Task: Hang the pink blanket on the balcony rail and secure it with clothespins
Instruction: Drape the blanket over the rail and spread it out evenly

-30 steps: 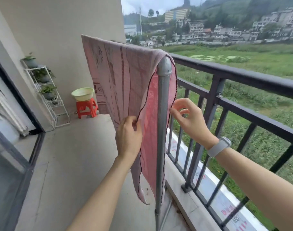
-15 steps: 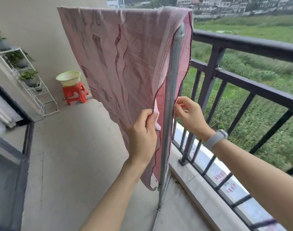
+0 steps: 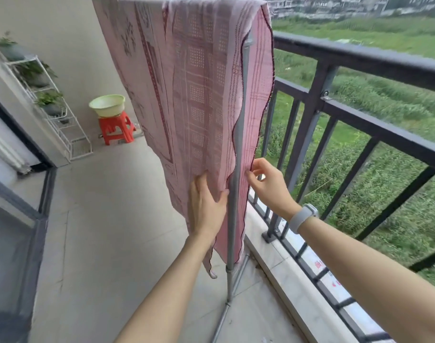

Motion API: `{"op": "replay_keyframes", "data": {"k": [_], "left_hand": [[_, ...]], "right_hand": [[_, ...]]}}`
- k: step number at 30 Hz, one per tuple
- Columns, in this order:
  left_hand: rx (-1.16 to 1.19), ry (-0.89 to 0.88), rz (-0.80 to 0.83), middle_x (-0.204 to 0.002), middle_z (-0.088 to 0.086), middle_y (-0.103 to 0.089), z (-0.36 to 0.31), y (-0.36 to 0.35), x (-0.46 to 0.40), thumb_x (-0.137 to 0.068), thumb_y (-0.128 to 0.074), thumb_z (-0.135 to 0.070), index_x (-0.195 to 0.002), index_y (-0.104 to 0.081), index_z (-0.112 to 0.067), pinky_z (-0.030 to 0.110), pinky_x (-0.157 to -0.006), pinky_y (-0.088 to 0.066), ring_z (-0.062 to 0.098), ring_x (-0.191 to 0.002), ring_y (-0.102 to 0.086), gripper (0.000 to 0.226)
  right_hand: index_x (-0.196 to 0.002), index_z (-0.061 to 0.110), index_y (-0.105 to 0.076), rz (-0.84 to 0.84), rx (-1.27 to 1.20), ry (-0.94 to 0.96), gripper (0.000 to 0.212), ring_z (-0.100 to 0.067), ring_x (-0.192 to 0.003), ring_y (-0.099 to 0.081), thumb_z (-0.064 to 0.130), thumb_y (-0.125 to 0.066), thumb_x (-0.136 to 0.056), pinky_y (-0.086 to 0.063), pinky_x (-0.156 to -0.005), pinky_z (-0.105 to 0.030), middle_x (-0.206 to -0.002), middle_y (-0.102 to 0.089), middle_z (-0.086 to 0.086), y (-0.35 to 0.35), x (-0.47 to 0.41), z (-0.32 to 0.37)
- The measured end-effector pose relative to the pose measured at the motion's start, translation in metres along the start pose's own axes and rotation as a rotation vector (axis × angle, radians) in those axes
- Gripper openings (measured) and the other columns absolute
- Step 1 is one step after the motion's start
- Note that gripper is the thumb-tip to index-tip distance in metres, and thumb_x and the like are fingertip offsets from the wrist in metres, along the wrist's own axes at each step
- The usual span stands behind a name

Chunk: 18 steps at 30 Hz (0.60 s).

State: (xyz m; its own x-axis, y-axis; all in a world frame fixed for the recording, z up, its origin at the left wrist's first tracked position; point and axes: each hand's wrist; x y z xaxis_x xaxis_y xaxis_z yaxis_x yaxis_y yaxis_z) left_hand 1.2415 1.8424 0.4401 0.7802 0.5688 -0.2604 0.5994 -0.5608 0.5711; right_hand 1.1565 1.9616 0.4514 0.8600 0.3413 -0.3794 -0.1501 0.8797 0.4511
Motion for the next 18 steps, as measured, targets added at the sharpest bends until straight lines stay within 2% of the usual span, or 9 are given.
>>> {"op": "replay_keyframes", "data": {"k": [2,3,5,7,12,14,16,17,18], "left_hand": [[-0.058,-0.02,-0.084,-0.104,0.014,-0.061,0.002,-0.004,-0.001,-0.086,-0.056,-0.022,-0.099,-0.057,-0.007,0.031,-0.071,-0.037,0.033,-0.094,-0.055,0.02],[-0.058,-0.039,-0.114,-0.088,0.017,-0.062,0.002,-0.005,0.0,-0.088,-0.054,-0.018,-0.084,-0.057,-0.004,0.029,-0.063,-0.031,0.035,-0.079,-0.054,0.015],[-0.006,-0.058,-0.109,-0.062,0.015,-0.055,0.004,-0.005,0.005,-0.088,-0.053,-0.012,-0.066,-0.046,-0.007,0.028,-0.055,-0.02,0.031,-0.057,-0.04,0.024],[0.083,-0.077,-0.091,-0.049,0.0,-0.041,0.003,-0.003,0.014,-0.087,-0.054,-0.006,-0.061,-0.039,-0.013,0.027,-0.051,-0.018,0.021,-0.051,-0.029,0.03],[0.165,-0.157,-0.161,-0.048,-0.014,-0.039,-0.004,-0.011,0.05,-0.082,-0.057,-0.005,-0.059,-0.05,-0.004,0.014,-0.05,-0.027,0.005,-0.053,-0.035,0.023],[0.135,-0.21,-0.118,-0.046,-0.015,-0.035,-0.007,-0.016,0.054,-0.082,-0.057,-0.01,-0.06,-0.051,-0.007,0.012,-0.048,-0.028,0.004,-0.052,-0.036,0.023],[0.011,-0.197,-0.016,-0.05,-0.001,-0.048,-0.011,-0.017,0.048,-0.086,-0.056,-0.017,-0.066,-0.052,-0.008,0.026,-0.051,-0.032,0.016,-0.052,-0.042,0.022],[-0.071,-0.164,0.029,-0.061,0.009,-0.058,-0.012,-0.015,0.04,-0.088,-0.055,-0.02,-0.072,-0.054,-0.008,0.029,-0.055,-0.032,0.028,-0.06,-0.049,0.02],[-0.121,-0.138,0.067,-0.077,0.013,-0.065,-0.011,-0.012,0.031,-0.088,-0.055,-0.022,-0.079,-0.057,-0.009,0.03,-0.06,-0.033,0.032,-0.074,-0.054,0.016]], "right_hand": [[-0.079,0.007,-0.053,0.011,0.038,-0.019,0.011,-0.012,-0.065,-0.049,0.013,-0.054,-0.088,-0.041,-0.063,-0.02,-0.075,-0.056,-0.004,-0.002,0.003,-0.007],[-0.08,0.007,-0.054,0.018,0.065,-0.024,0.011,-0.015,-0.065,-0.048,0.013,-0.055,-0.088,-0.041,-0.063,-0.025,-0.076,-0.057,-0.006,-0.002,0.003,-0.01],[-0.08,0.006,-0.058,0.018,0.099,-0.036,0.011,-0.017,-0.065,-0.047,0.012,-0.055,-0.088,-0.038,-0.064,-0.026,-0.074,-0.055,-0.006,0.001,0.004,-0.015],[-0.082,0.004,-0.061,-0.031,0.093,-0.049,0.009,-0.017,-0.066,-0.049,0.009,-0.056,-0.087,-0.039,-0.066,-0.027,-0.072,-0.057,-0.005,0.01,0.001,-0.016],[-0.089,0.001,-0.067,-0.226,0.008,-0.003,0.01,-0.022,-0.072,-0.062,0.001,-0.057,-0.084,-0.055,-0.073,-0.043,-0.079,-0.064,-0.005,0.027,-0.006,-0.019],[-0.09,0.0,-0.068,-0.158,0.079,-0.019,0.012,-0.023,-0.076,-0.063,0.006,-0.059,-0.085,-0.053,-0.076,-0.046,-0.082,-0.069,-0.009,0.028,0.002,-0.027],[-0.094,0.001,-0.069,0.019,0.175,-0.081,0.018,-0.026,-0.086,-0.065,0.014,-0.06,-0.086,-0.05,-0.082,-0.043,-0.09,-0.071,-0.014,0.027,0.013,-0.033],[-0.098,0.003,-0.069,0.088,0.193,-0.088,0.019,-0.026,-0.092,-0.064,0.016,-0.059,-0.087,-0.049,-0.085,-0.041,-0.095,-0.071,-0.014,0.028,0.017,-0.034],[-0.101,0.006,-0.068,0.125,0.177,-0.081,0.02,-0.024,-0.096,-0.063,0.015,-0.057,-0.087,-0.049,-0.086,-0.039,-0.099,-0.07,-0.012,0.029,0.018,-0.033]]}}
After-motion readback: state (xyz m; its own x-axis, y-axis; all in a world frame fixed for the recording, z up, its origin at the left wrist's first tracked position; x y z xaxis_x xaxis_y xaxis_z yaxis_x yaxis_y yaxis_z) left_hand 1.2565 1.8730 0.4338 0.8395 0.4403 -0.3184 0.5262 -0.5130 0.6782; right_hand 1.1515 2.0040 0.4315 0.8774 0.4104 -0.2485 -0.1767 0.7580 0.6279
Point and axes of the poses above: each hand's wrist, its own x-axis away from the middle knuckle, its own y-axis out of the back of the hand, z = x × y
